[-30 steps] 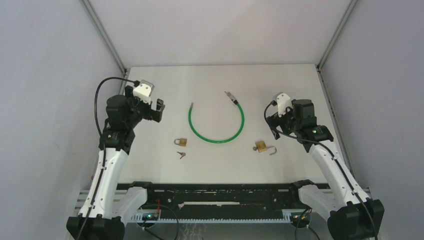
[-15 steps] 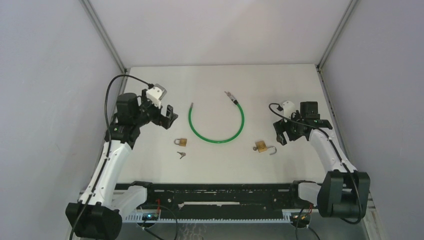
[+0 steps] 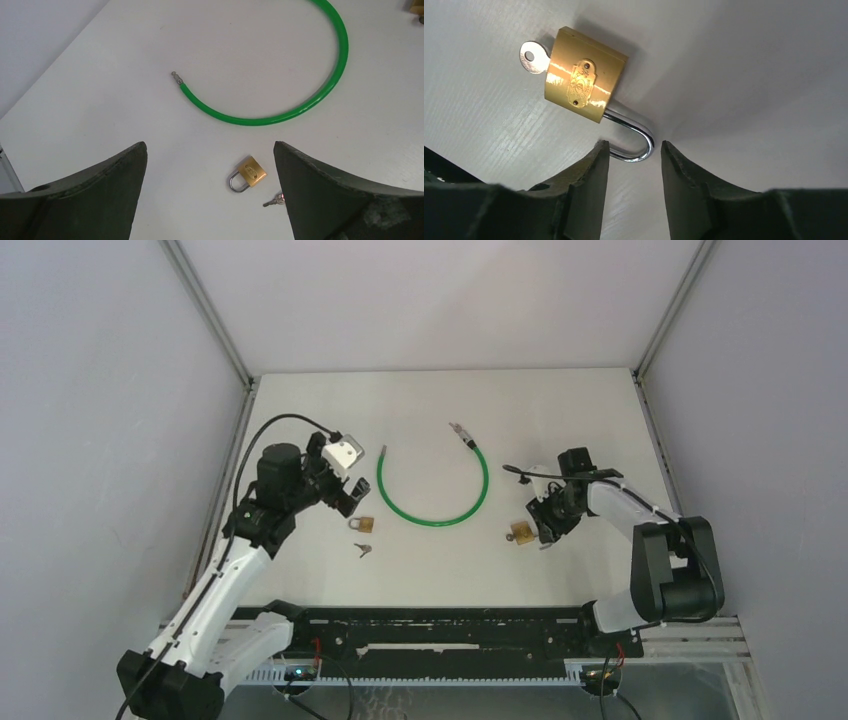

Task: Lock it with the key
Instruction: Move the lock to the center of the board.

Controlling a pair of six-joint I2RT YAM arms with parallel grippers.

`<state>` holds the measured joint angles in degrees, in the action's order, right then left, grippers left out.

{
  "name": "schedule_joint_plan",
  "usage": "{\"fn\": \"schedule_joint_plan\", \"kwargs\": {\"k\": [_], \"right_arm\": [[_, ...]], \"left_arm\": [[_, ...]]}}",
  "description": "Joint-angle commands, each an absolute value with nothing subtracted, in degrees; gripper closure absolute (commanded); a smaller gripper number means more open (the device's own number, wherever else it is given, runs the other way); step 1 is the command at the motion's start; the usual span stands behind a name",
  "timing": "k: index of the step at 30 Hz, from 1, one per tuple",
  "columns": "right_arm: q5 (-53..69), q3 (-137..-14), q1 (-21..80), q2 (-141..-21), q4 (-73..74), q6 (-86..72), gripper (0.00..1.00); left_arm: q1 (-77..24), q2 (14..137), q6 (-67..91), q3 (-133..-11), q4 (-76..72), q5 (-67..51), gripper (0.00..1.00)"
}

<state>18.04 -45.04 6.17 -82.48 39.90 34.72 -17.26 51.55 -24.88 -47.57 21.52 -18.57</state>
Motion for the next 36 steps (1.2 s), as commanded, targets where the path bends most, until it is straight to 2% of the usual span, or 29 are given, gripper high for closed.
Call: {"fn": "schedule_joint_plan", "kwargs": {"k": [1, 7, 13, 16, 19, 22, 27, 28, 36], "right_arm": [[15.3, -46.0, 8.7, -84.0, 38.1, 35.5, 0.53], [12.3, -46.0, 10.0, -85.5, 36.7, 35.4, 0.67], [10.2, -44.7, 10.9, -84.4, 34.8, 35.9, 0.76], [10.5, -44.3, 12.2, -83.6, 33.6, 36.1, 0.85], [10.8, -44.4, 14.5, -83.0, 32.5, 35.7, 0.95], [10.8, -45.3, 18.8, -83.0, 32.8, 34.3, 1.00], [13.7, -48.0, 22.7, -84.7, 33.9, 31.7, 1.00], [14.8, -48.9, 22.8, -85.4, 34.7, 31.2, 0.97], [21.8, -54.1, 20.8, -86.2, 40.9, 27.4, 0.54]], "left_arm": [[-18.9, 49.6, -29.5, -45.3, 18.9, -18.8, 0.00], [-22.2, 51.9, -30.1, -45.7, 18.5, -20.5, 0.00], [-27.2, 53.6, -31.2, -45.0, 17.7, -22.1, 0.00], [-29.7, 55.3, -32.3, -45.1, 17.6, -23.5, 0.00], [-31.2, 57.1, -32.9, -45.6, 16.1, -23.6, 0.00], [-32.7, 59.9, -31.4, -46.7, 15.2, -23.7, 0.00], [-37.4, 63.9, -31.2, -46.8, 13.0, -22.5, 0.00], [-38.4, 64.8, -30.7, -46.8, 12.5, -22.0, 0.00], [-46.6, 73.3, -23.0, -47.6, 7.5, -15.9, 0.00]]}}
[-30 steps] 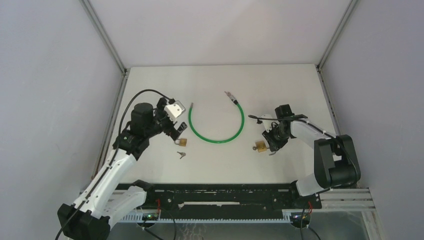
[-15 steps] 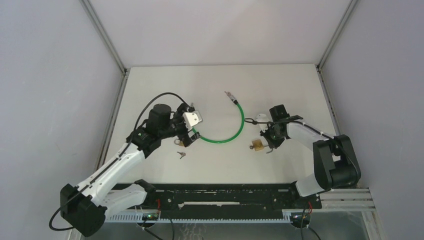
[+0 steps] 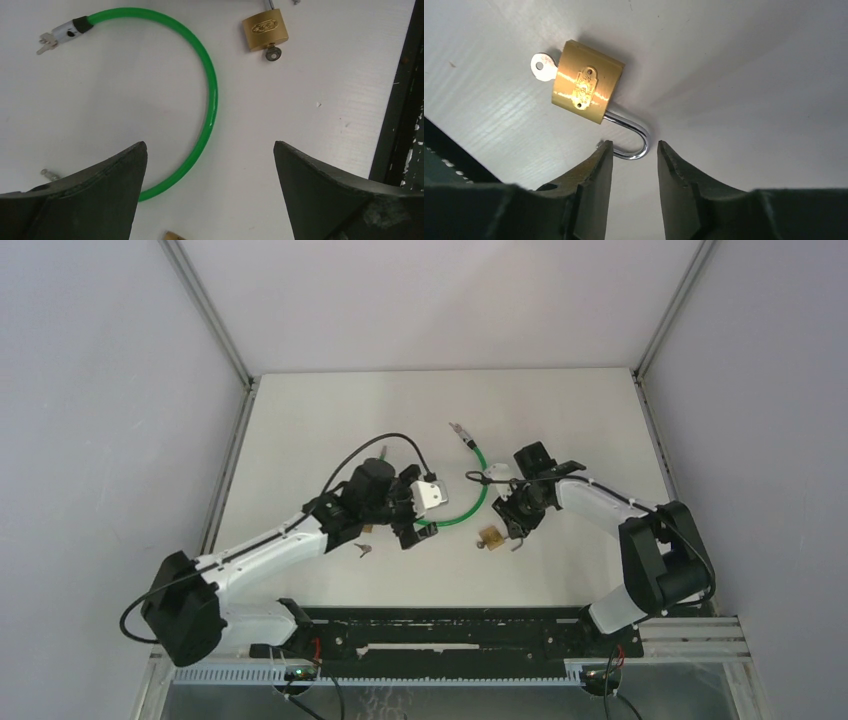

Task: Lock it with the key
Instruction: Move the lock to the center of the board, then pick up the lock from the center of the board.

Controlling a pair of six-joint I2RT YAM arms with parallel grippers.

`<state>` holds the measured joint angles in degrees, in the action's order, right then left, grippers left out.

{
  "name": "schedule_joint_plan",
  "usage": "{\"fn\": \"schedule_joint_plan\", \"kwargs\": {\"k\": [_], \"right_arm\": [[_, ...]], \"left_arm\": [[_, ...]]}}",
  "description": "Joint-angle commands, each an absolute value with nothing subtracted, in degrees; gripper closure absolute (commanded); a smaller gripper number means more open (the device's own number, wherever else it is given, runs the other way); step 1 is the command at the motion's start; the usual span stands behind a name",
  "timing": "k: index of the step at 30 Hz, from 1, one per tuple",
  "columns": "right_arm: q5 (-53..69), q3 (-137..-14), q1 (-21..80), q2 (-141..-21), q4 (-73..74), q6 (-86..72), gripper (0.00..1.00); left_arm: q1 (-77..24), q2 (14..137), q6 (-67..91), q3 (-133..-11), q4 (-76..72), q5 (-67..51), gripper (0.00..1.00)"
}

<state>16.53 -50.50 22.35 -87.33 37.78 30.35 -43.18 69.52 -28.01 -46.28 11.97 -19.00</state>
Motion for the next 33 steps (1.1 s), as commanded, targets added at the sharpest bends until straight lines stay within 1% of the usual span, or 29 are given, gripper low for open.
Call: {"fn": "schedule_joint_plan", "kwargs": {"k": [1, 5, 11, 16, 20, 26, 30, 33], "right_arm": [[22.8, -54.6, 20.0, -85.5, 41.6, 26.7, 0.51], [27.7, -55.5, 14.3, -81.5, 42.6, 23.8, 0.45], [33.8, -57.6, 3.3, -76.4, 43.7, 17.7, 0.42], [34.7, -56.2, -3.6, -71.0, 42.2, 17.3, 0.39], [34.4, -55.9, -5.3, -67.6, 42.5, 17.9, 0.38], [35.2, -55.1, -5.9, -66.1, 41.8, 18.0, 0.38], [35.5, -55.1, -6.0, -65.6, 42.0, 18.2, 0.38], [35.6, -55.1, -6.1, -65.4, 42.0, 18.3, 0.37]], "left_arm": [[-47.4, 74.8, -21.7, -48.5, 7.5, -15.9, 0.00], [-49.6, 80.8, -15.5, -52.6, 7.1, -16.0, 0.00], [-54.1, 91.3, -7.0, -60.5, 8.4, -11.0, 0.00], [-56.9, 97.8, -3.4, -65.4, 9.5, -10.3, 0.00], [-58.2, 103.5, -1.0, -69.8, 11.4, -8.7, 0.00], [-58.6, 108.9, -0.8, -77.0, 15.3, -7.9, 0.04], [-58.8, 111.3, -0.7, -78.6, 16.2, -8.3, 0.06], [-58.9, 112.8, -0.8, -79.4, 16.5, -8.3, 0.06]]}}
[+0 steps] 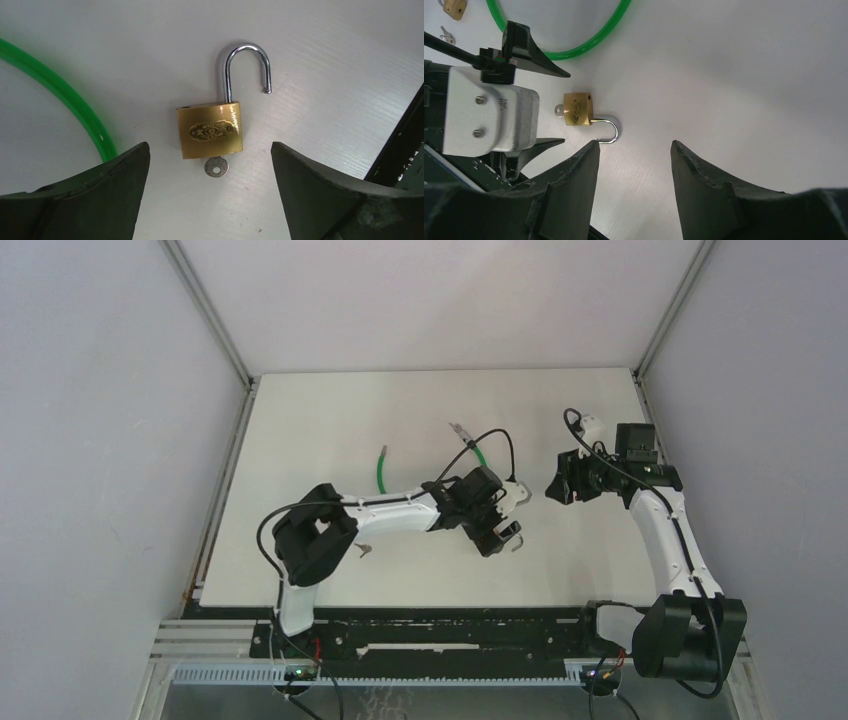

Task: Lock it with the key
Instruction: Pick up the lock from the center of the board.

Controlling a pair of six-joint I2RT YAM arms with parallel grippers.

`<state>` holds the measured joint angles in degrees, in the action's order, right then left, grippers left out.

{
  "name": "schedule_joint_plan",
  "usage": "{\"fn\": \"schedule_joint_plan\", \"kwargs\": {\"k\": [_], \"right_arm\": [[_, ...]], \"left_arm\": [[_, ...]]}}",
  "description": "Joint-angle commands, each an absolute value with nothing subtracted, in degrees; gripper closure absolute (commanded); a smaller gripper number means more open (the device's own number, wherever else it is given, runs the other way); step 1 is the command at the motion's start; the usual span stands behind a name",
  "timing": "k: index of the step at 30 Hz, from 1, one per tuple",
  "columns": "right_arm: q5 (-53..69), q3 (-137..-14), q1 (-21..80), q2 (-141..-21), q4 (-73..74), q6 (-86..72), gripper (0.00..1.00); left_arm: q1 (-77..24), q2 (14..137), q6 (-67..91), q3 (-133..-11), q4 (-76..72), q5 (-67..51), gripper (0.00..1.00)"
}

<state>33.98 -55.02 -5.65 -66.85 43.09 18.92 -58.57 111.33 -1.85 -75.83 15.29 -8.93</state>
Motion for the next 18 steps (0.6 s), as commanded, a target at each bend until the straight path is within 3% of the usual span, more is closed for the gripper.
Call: {"fn": "schedule_joint_plan", "kwargs": {"k": [1, 6, 18], "right_arm": [[35.6, -55.1, -6.2, -65.3, 42.0, 18.4, 0.37], [35.9, -55.2, -6.5, -64.9, 42.3, 18.5, 0.37], [36.7, -55.0, -7.0, -64.4, 42.7, 19.0, 0.38]], "left_arm": [[-58.9, 113.3, -0.8, -79.9, 16.8, -8.1, 0.06], [-59.3, 114.9, 0.0, -81.0, 17.4, -7.8, 0.08], [-60.7, 117.8, 0.1, -81.8, 18.0, -4.5, 0.27]]}}
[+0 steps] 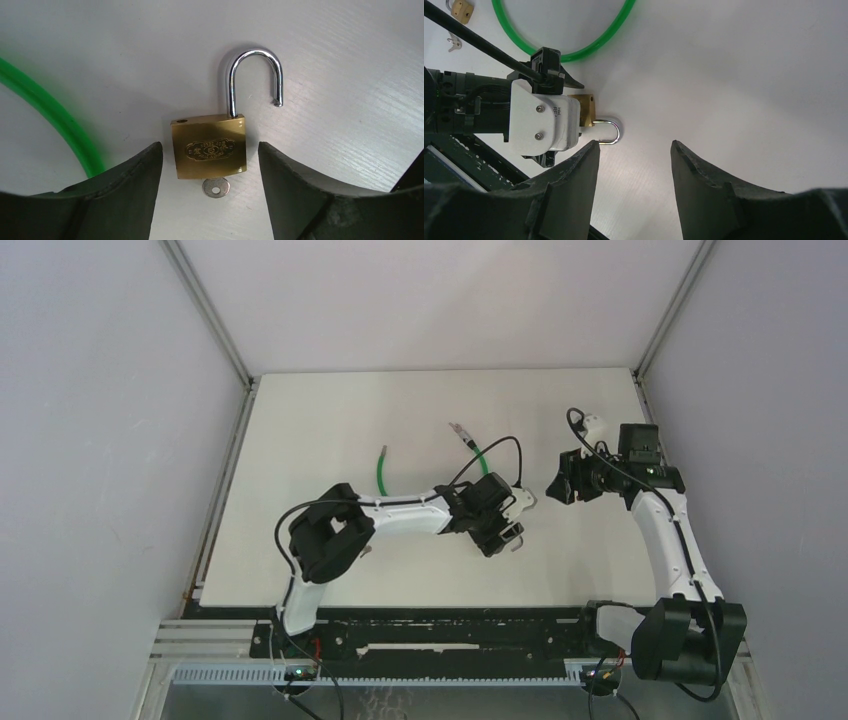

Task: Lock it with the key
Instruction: Pick up the lock from the center of the board.

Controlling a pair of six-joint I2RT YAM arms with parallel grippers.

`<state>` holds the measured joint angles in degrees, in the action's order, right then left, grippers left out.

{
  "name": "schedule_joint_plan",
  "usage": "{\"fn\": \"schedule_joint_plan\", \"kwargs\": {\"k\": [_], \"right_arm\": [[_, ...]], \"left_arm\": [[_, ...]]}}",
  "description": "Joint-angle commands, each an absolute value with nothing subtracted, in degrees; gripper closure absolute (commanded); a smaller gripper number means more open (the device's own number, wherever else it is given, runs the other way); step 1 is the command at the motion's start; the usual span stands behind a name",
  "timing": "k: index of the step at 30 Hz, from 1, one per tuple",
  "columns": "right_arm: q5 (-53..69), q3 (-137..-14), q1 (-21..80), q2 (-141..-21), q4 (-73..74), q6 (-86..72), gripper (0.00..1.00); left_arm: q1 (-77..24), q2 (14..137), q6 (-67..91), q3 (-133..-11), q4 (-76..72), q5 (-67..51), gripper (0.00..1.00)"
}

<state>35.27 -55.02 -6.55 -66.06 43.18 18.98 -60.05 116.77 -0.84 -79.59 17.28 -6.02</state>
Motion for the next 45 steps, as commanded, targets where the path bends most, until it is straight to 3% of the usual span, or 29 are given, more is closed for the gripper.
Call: {"fn": "schedule_joint_plan", "kwargs": {"k": [1, 8, 11, 16, 22, 23, 35, 45], "right_arm": [[36.8, -55.1, -7.1, -64.3, 42.7, 19.0, 0.38], [37.5, -55.1, -7.1, -64.3, 42.8, 19.0, 0.38], [37.4, -55.1, -7.2, -64.3, 42.8, 19.0, 0.38], [36.7, -55.1, -7.7, -64.0, 42.5, 18.5, 0.37], [34.6, -54.7, -8.1, -63.2, 41.2, 17.6, 0.37], [34.4, -54.6, -8.2, -62.9, 40.9, 17.3, 0.38], [43.6, -53.7, -7.7, -60.8, 38.1, 19.2, 0.37], [57.7, -59.1, 7.3, -60.9, 41.6, 26.9, 0.35]], "left_arm": [[-60.9, 117.6, 0.0, -81.4, 18.1, -4.0, 0.28], [-61.5, 116.2, -1.5, -78.0, 17.7, -1.9, 0.31], [-61.7, 116.0, -2.2, -77.4, 17.3, -1.3, 0.37], [-61.7, 114.8, -4.2, -76.2, 16.2, -0.9, 0.57], [-61.6, 111.2, -7.4, -75.3, 14.9, -2.6, 0.97], [-61.5, 110.2, -7.8, -75.1, 14.6, -2.6, 0.99], [-53.5, 95.2, -13.6, -75.1, 17.2, -15.6, 1.00], [-46.2, 86.7, -17.7, -81.8, 31.9, -28.3, 1.00]]}}
